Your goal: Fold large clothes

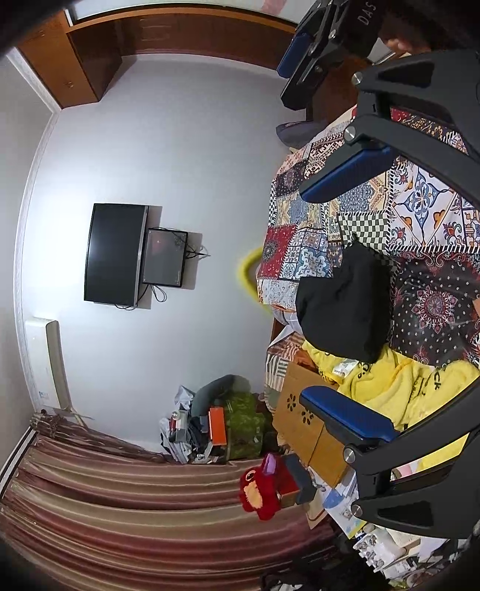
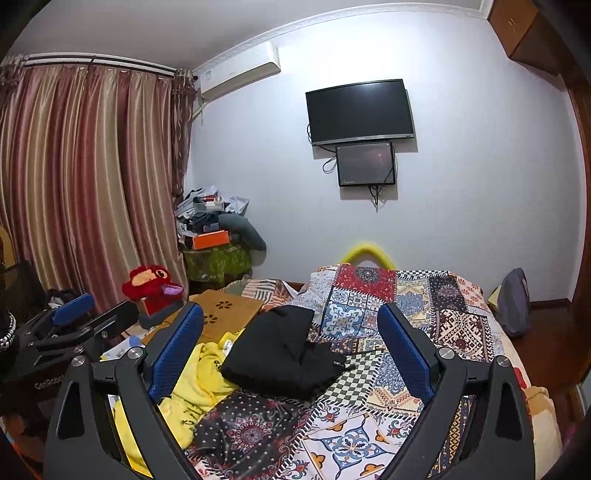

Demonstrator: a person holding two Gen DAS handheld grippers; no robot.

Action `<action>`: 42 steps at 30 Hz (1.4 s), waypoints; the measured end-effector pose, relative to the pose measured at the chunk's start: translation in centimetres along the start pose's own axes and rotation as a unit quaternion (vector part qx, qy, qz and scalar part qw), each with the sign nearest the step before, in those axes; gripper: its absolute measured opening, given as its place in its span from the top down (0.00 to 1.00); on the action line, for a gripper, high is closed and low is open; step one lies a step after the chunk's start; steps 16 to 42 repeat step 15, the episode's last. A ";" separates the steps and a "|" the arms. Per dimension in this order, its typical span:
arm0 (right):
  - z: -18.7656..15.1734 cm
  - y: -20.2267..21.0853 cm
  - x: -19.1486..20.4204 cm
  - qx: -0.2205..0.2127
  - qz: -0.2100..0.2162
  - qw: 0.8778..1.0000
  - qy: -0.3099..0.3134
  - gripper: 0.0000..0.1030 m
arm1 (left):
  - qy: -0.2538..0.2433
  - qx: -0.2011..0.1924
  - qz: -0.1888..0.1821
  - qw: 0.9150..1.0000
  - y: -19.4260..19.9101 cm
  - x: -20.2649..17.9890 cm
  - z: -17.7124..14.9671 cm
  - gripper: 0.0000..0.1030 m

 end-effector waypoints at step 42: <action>-0.1 0.2 -0.8 0.002 0.000 1.000 -0.009 0.09 | -0.010 0.000 0.000 1.000 0.5 -1.2 0.1 0.03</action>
Point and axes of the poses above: each gripper's, at about its wrist camera, not at the fingertips, and y roughly against the way its jaws point, x to its left, z to its top, the point moved 4 cm from there along -y, roughly the way its jaws point, and after that the axes turned 15 degrees about -z, right-handed, at the moved point
